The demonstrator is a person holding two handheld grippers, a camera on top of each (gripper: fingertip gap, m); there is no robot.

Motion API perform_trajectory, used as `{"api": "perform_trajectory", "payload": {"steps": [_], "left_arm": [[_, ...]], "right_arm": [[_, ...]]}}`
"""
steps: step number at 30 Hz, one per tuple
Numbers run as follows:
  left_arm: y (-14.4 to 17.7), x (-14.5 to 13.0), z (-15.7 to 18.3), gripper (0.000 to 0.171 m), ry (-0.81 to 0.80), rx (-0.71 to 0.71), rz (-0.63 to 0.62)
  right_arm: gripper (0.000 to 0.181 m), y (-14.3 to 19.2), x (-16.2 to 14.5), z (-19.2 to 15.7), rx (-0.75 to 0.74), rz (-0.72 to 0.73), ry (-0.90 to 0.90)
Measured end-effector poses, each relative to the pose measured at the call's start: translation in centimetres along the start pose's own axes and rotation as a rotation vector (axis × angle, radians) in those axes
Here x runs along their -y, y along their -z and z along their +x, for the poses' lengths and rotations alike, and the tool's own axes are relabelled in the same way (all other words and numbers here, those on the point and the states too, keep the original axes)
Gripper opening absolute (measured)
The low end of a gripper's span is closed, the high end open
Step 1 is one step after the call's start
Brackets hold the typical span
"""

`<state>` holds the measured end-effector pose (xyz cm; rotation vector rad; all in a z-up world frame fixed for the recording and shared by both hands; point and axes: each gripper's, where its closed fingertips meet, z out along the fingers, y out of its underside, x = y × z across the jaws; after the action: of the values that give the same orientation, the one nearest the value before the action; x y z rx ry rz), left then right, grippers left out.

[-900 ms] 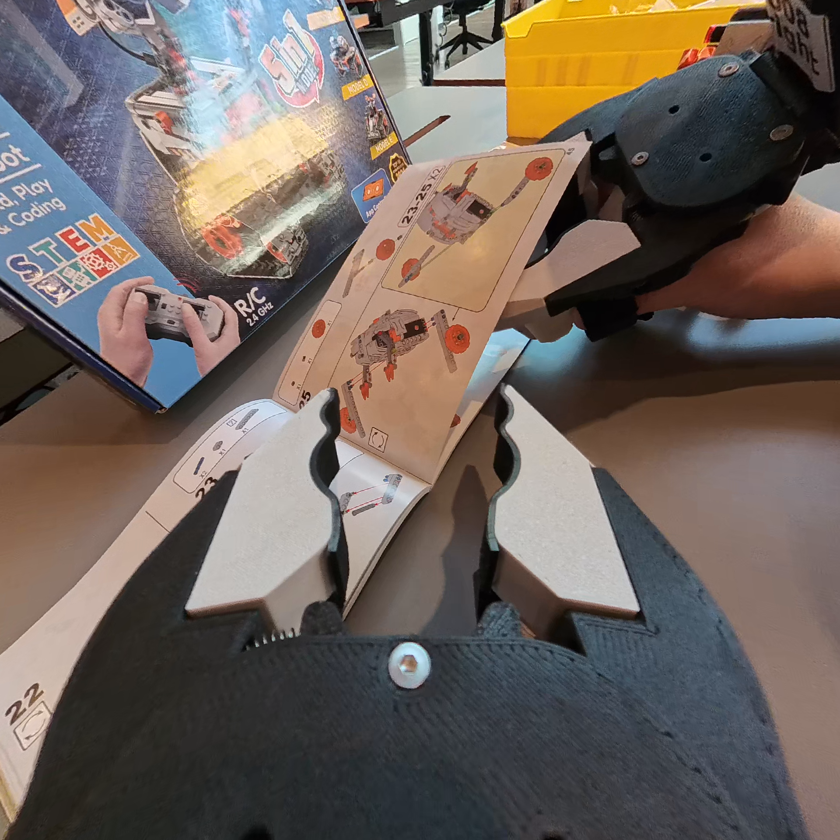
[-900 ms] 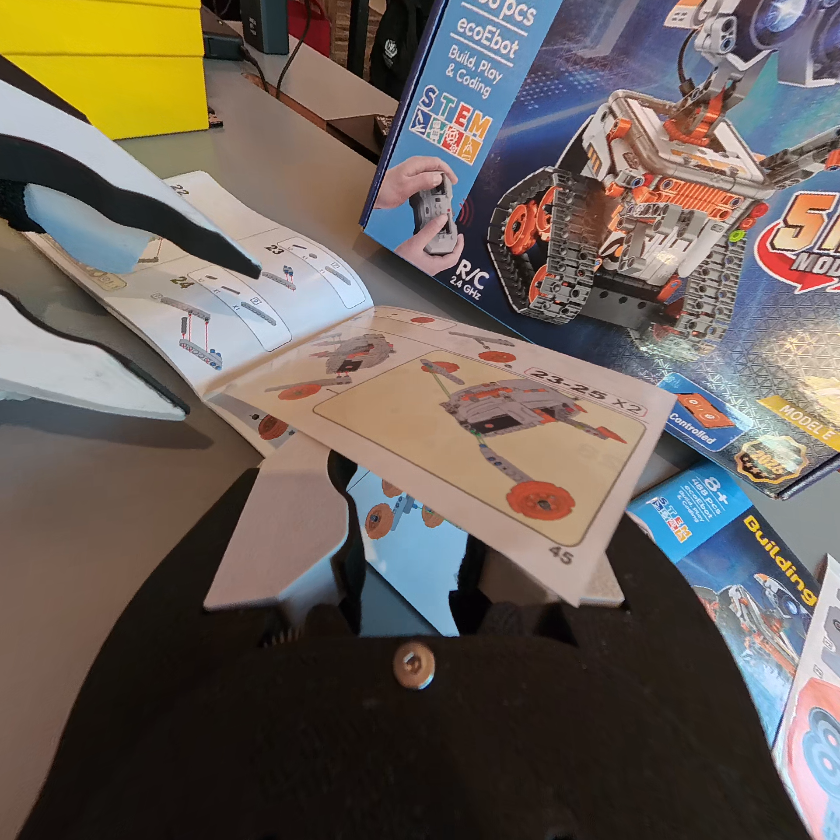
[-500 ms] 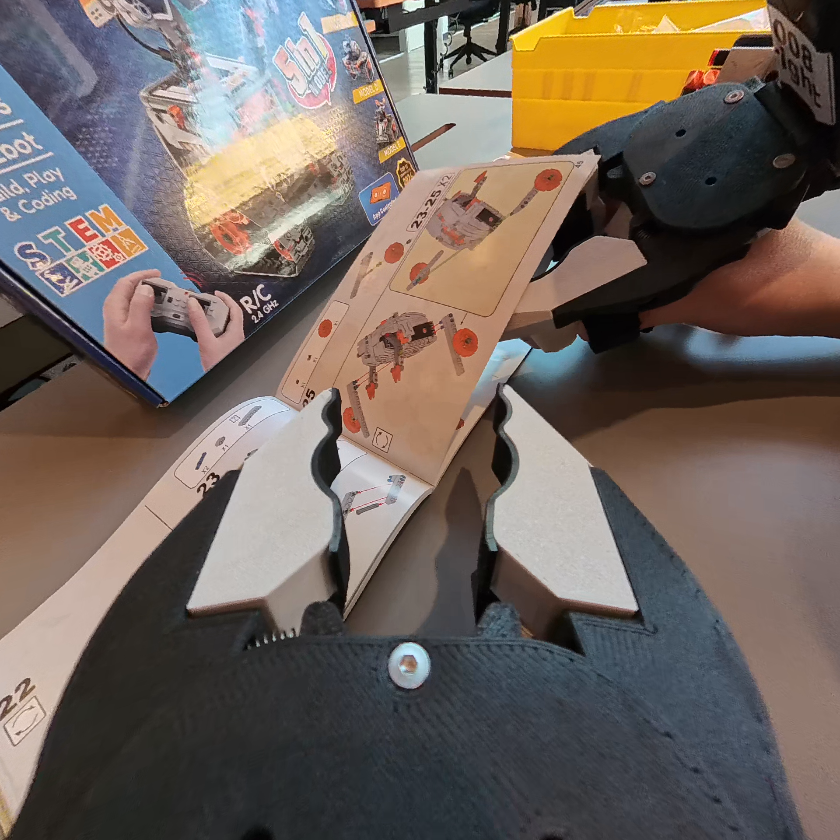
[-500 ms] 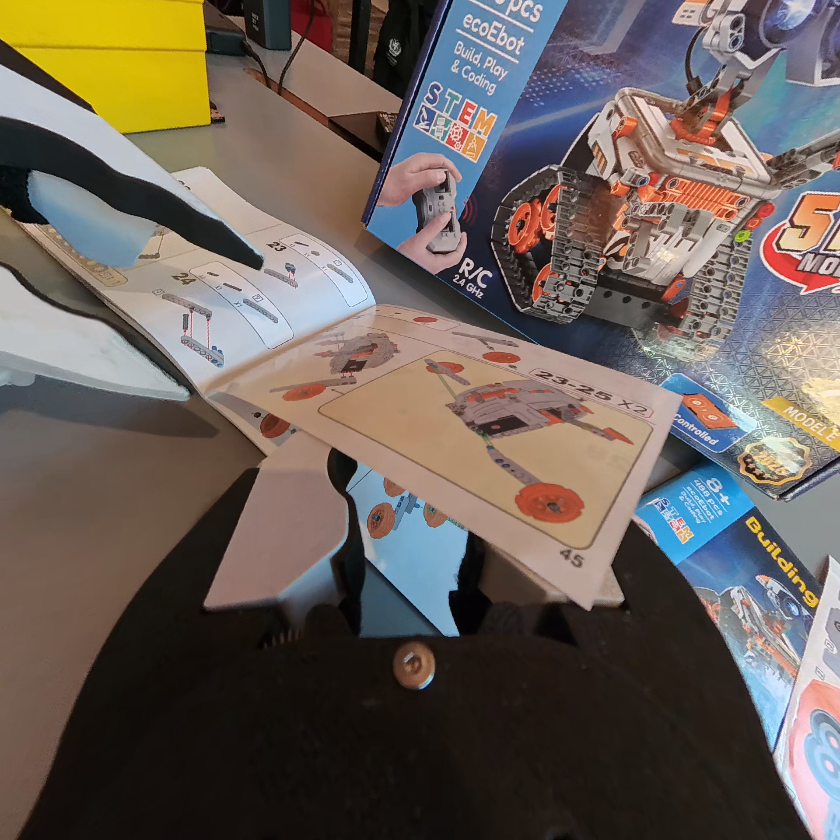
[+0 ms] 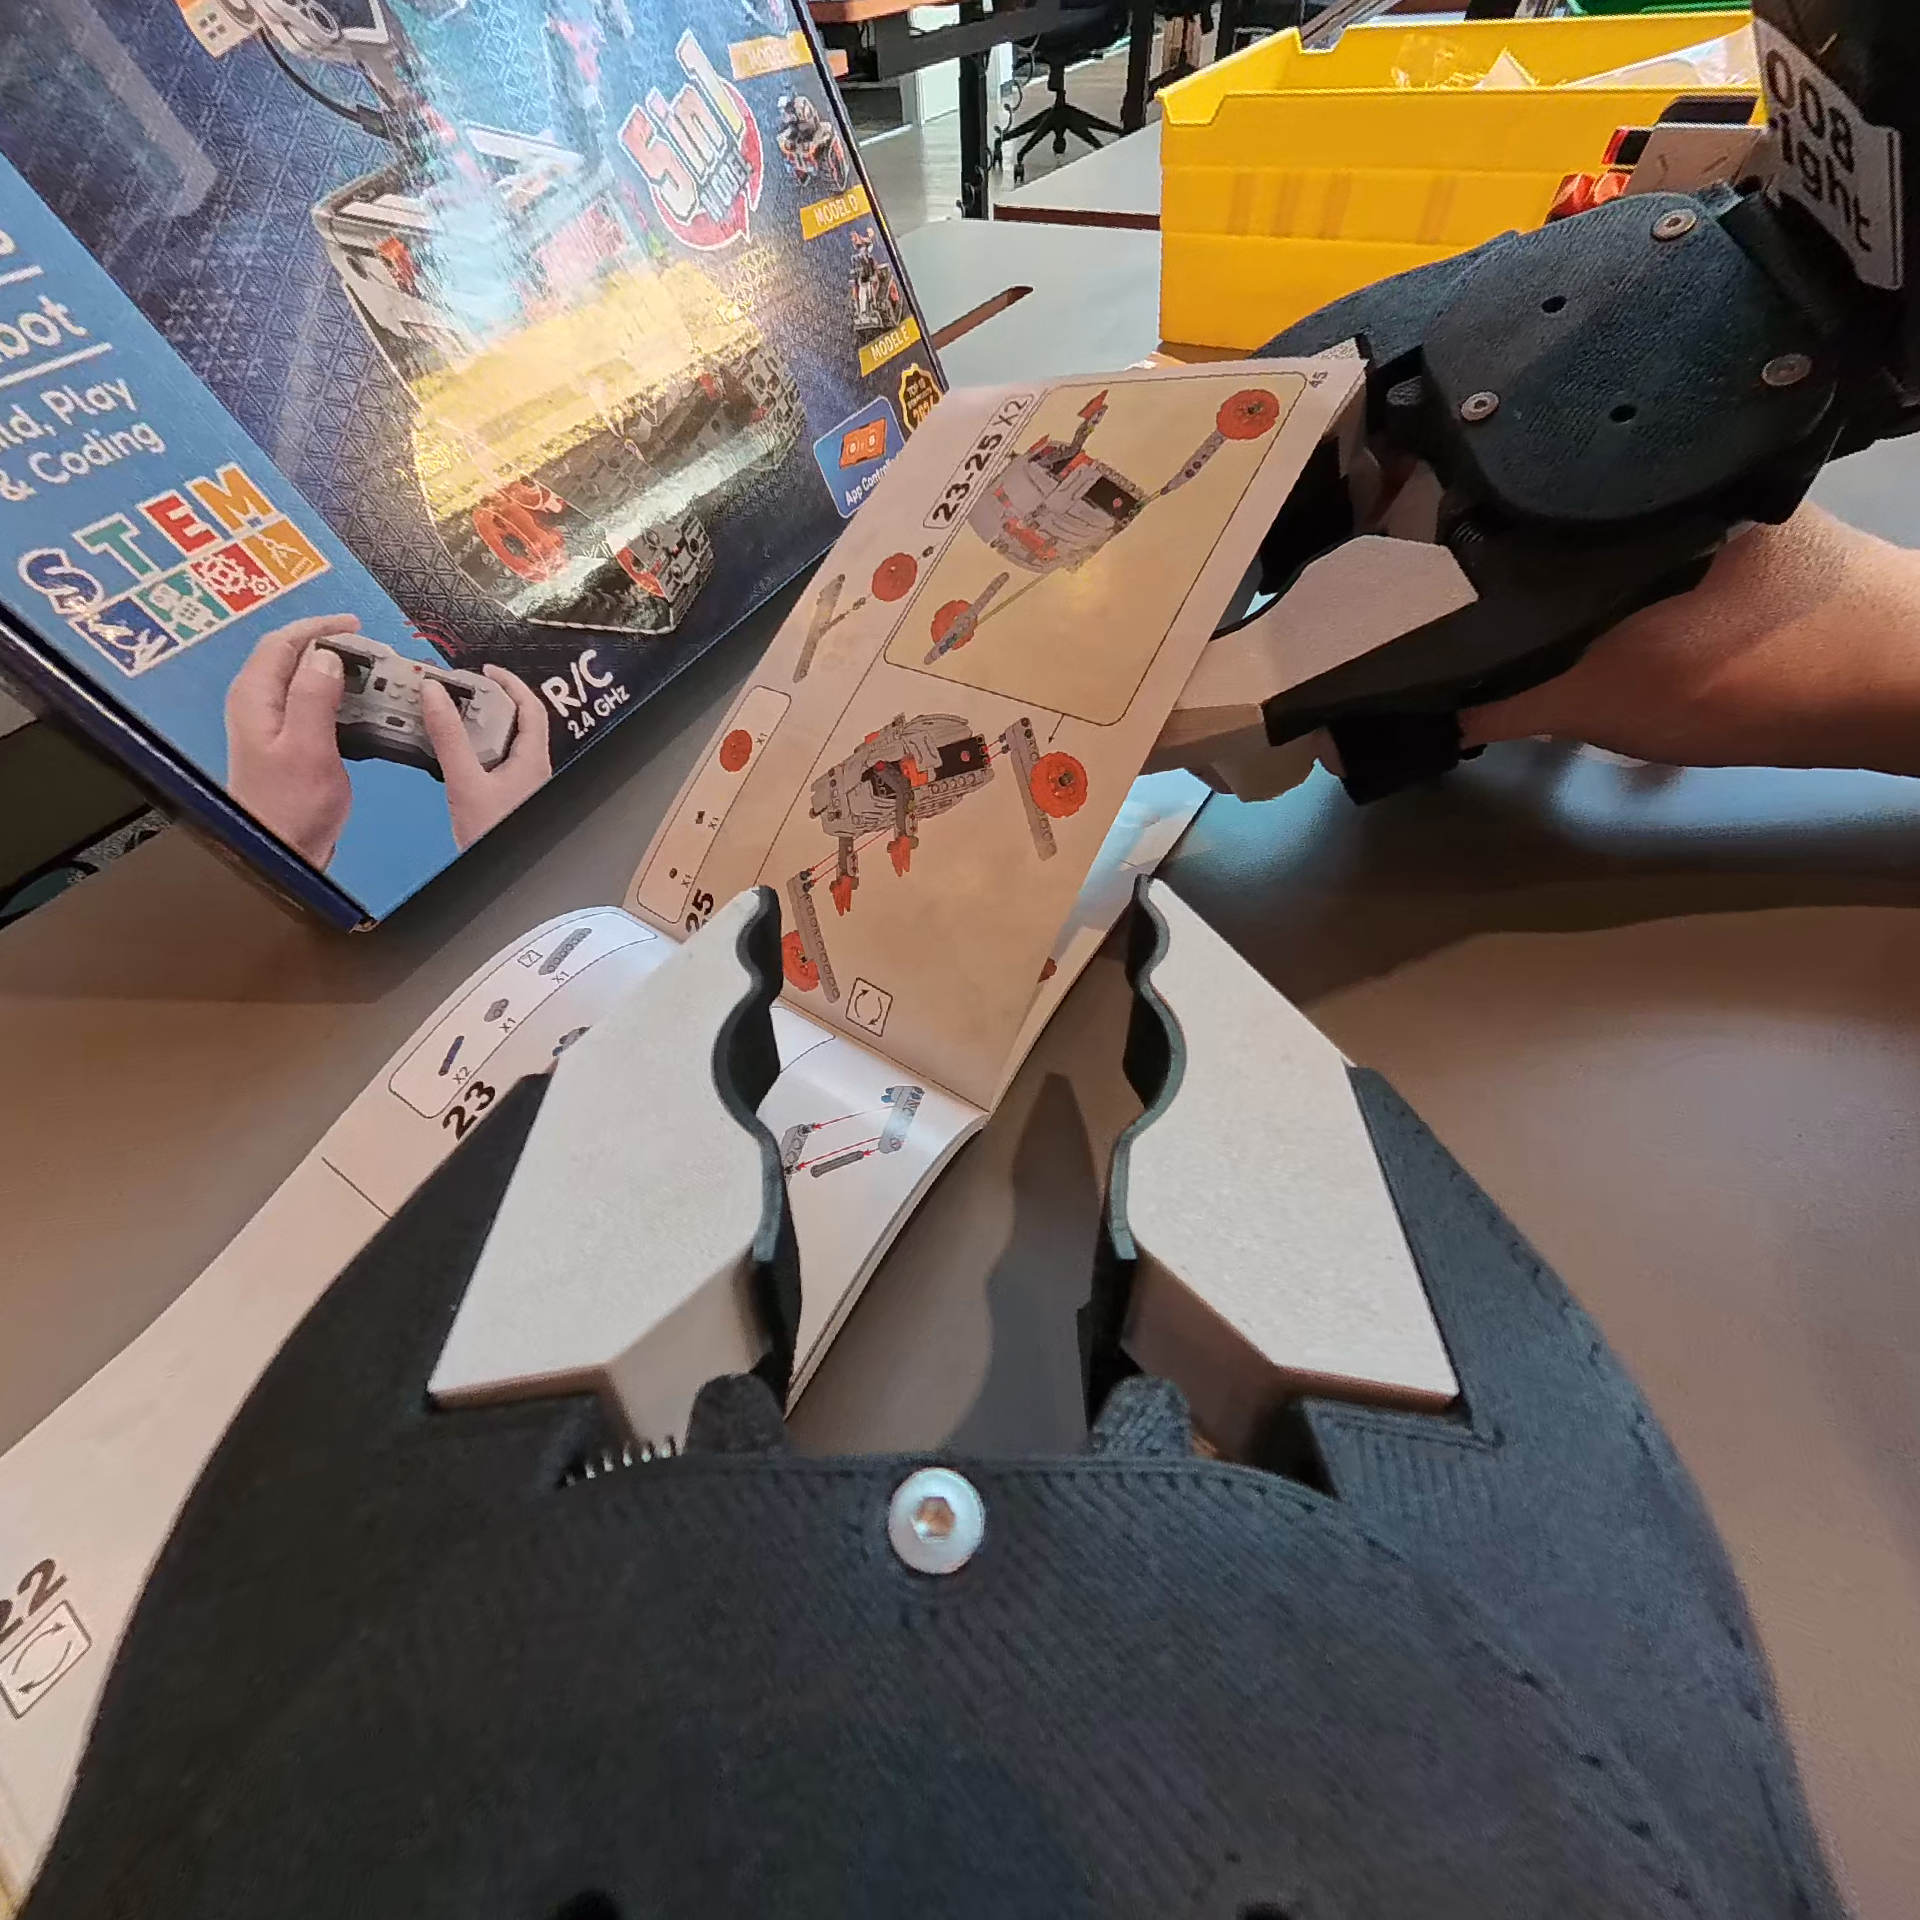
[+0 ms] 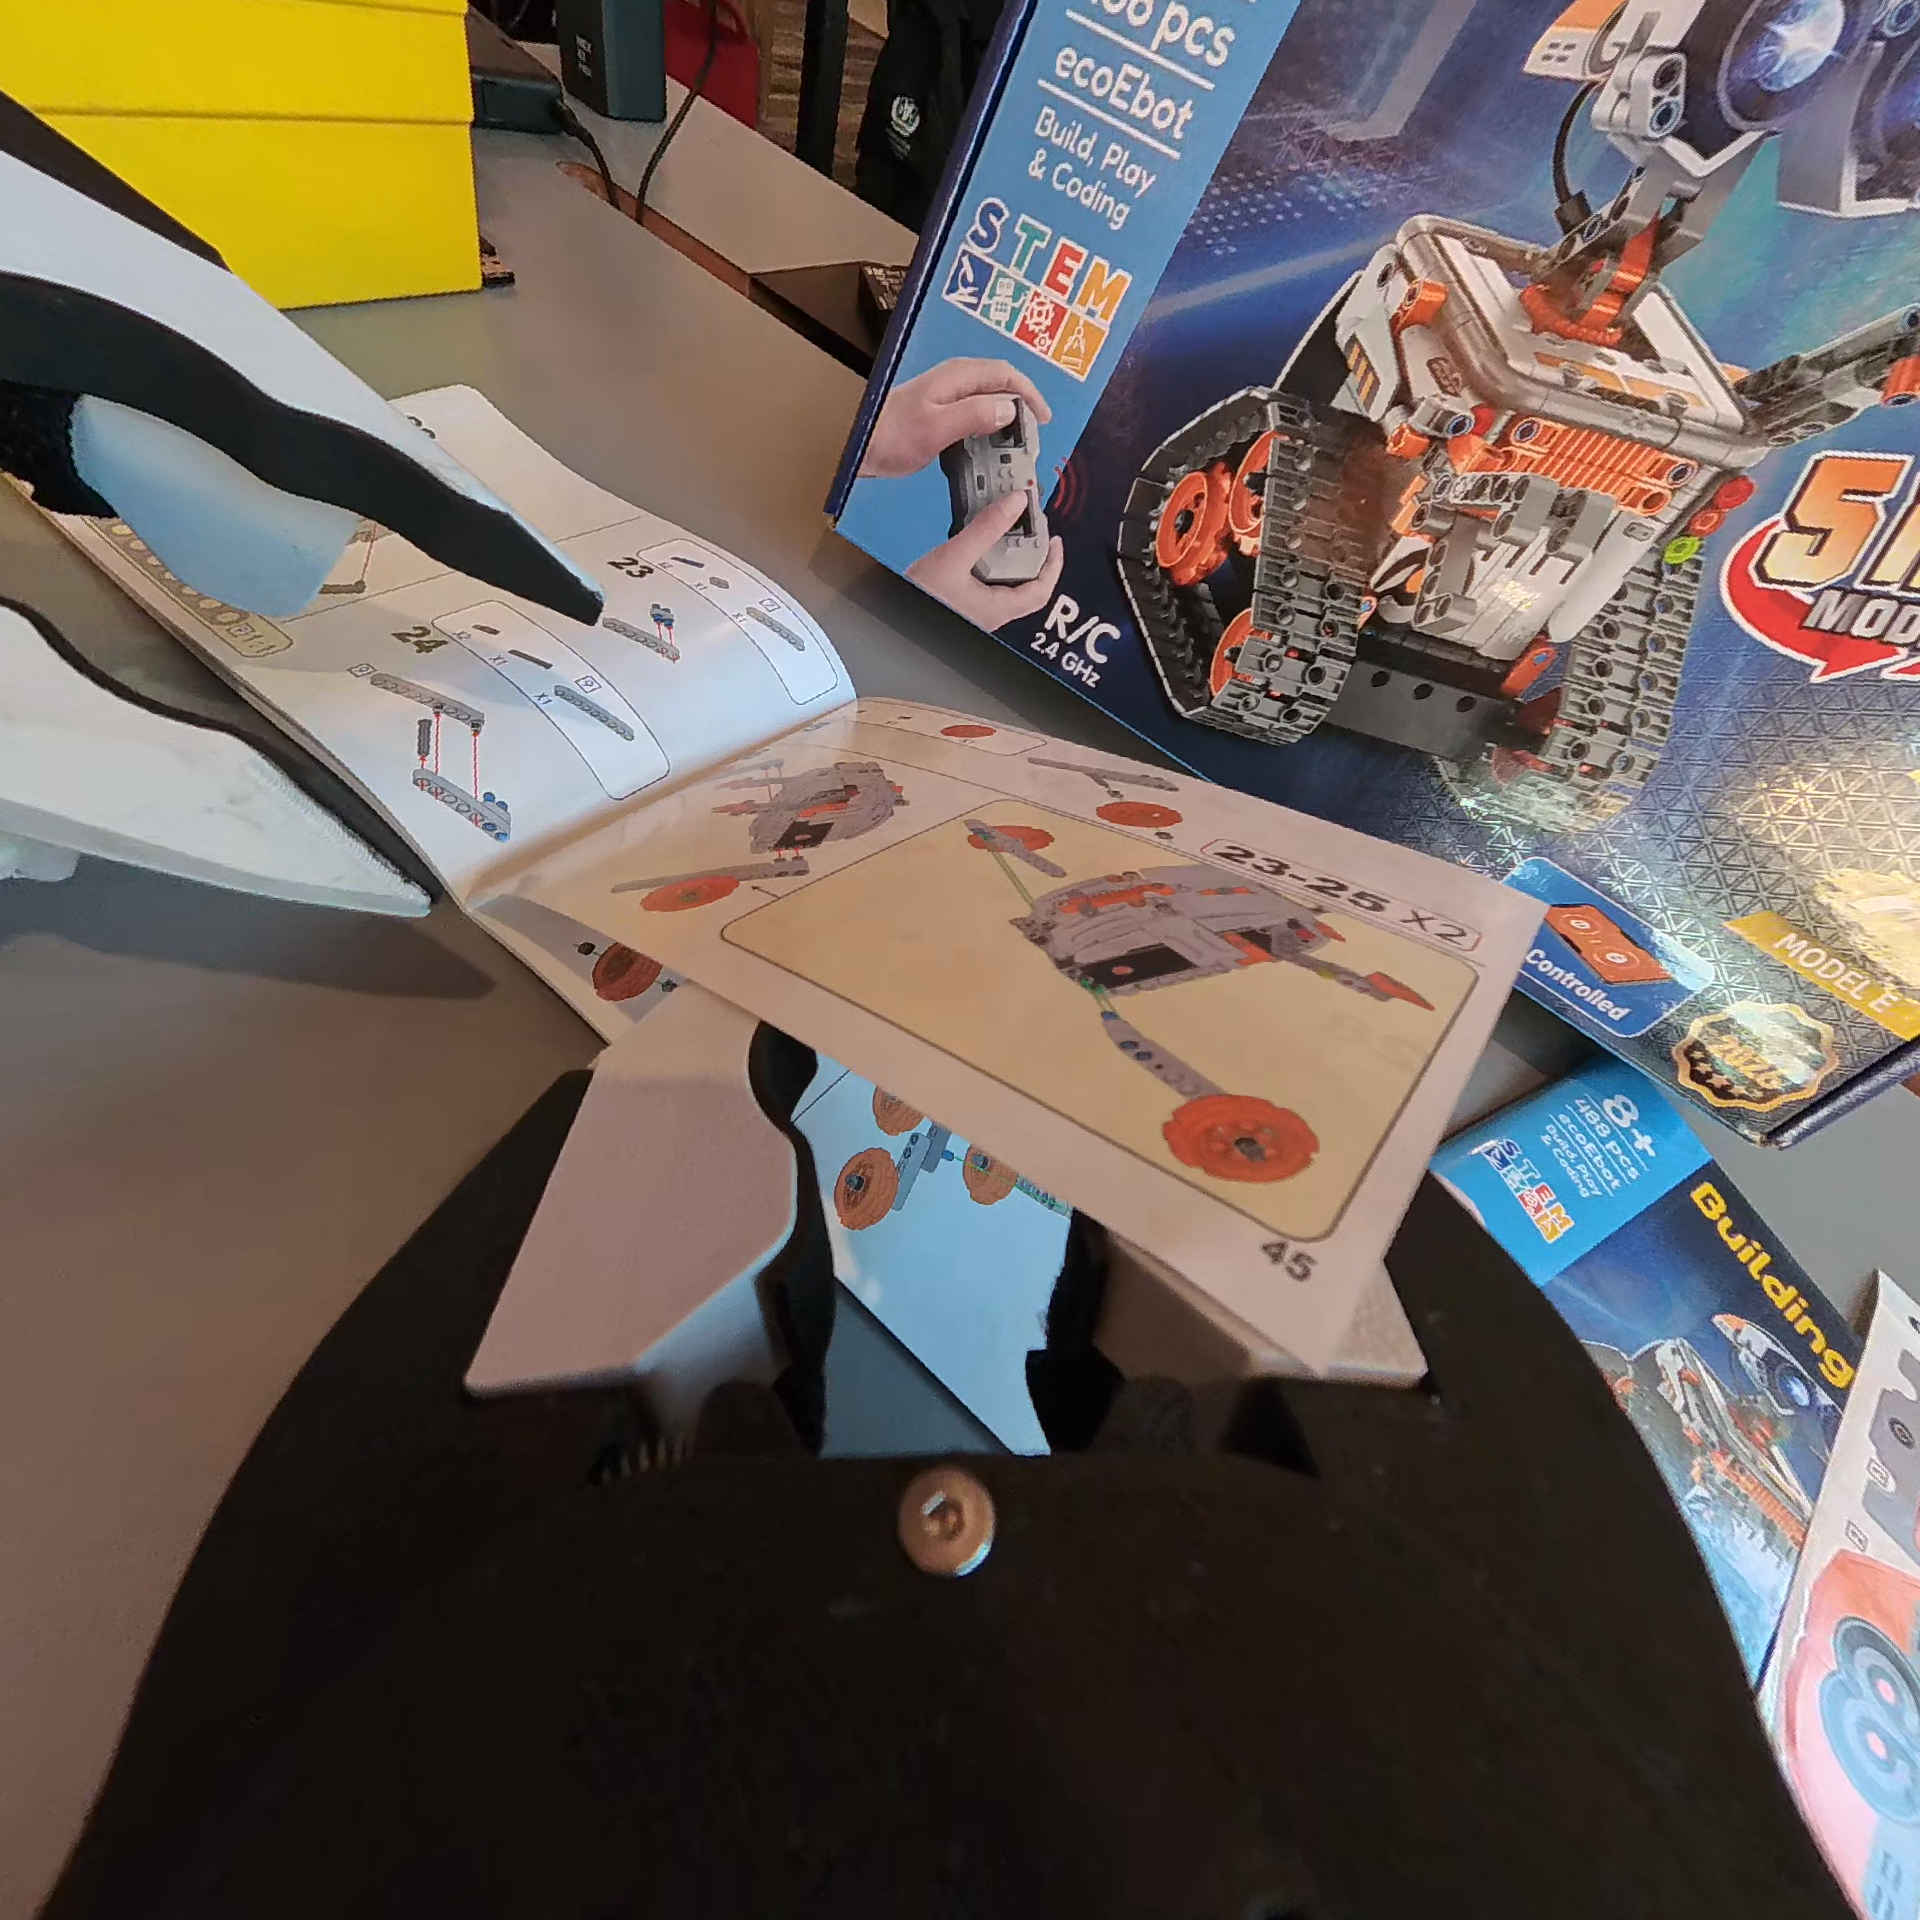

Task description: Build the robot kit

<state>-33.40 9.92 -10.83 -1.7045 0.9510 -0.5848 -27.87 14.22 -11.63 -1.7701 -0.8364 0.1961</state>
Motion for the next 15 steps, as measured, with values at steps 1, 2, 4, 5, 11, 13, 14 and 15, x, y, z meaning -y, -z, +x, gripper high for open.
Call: {"api": "perform_trajectory", "payload": {"steps": [1,2,4,5,11,13,14,15], "left_arm": [[0.00,0.00,0.02,0.065,-0.001,0.000,0.000],[-0.01,-0.01,0.03,0.065,-0.003,0.000,0.000],[-0.03,-0.04,0.04,0.065,-0.006,0.001,-0.003],[-0.05,-0.06,0.02,0.066,-0.008,0.004,-0.005],[-0.08,-0.09,0.08,0.065,-0.016,0.006,-0.008],[-0.09,-0.09,0.07,0.065,-0.016,0.006,-0.008],[-0.08,-0.09,0.09,0.065,-0.017,0.005,-0.008],[-0.08,-0.09,0.09,0.065,-0.017,0.005,-0.008]], "right_arm": [[0.049,-0.01,-0.02,0.00,0.000,-0.001,0.000],[0.049,-0.02,-0.03,-0.01,0.001,-0.002,0.000],[0.049,0.00,-0.04,-0.01,0.000,-0.001,0.002],[0.049,0.01,-0.03,-0.02,0.000,-0.002,0.003],[0.049,0.07,0.05,0.11,-0.004,0.002,0.005],[0.049,0.07,0.02,0.12,-0.004,0.000,0.005],[0.049,0.09,0.03,0.12,-0.004,0.001,0.005],[0.049,0.10,0.04,0.13,-0.005,0.002,0.006]]}}
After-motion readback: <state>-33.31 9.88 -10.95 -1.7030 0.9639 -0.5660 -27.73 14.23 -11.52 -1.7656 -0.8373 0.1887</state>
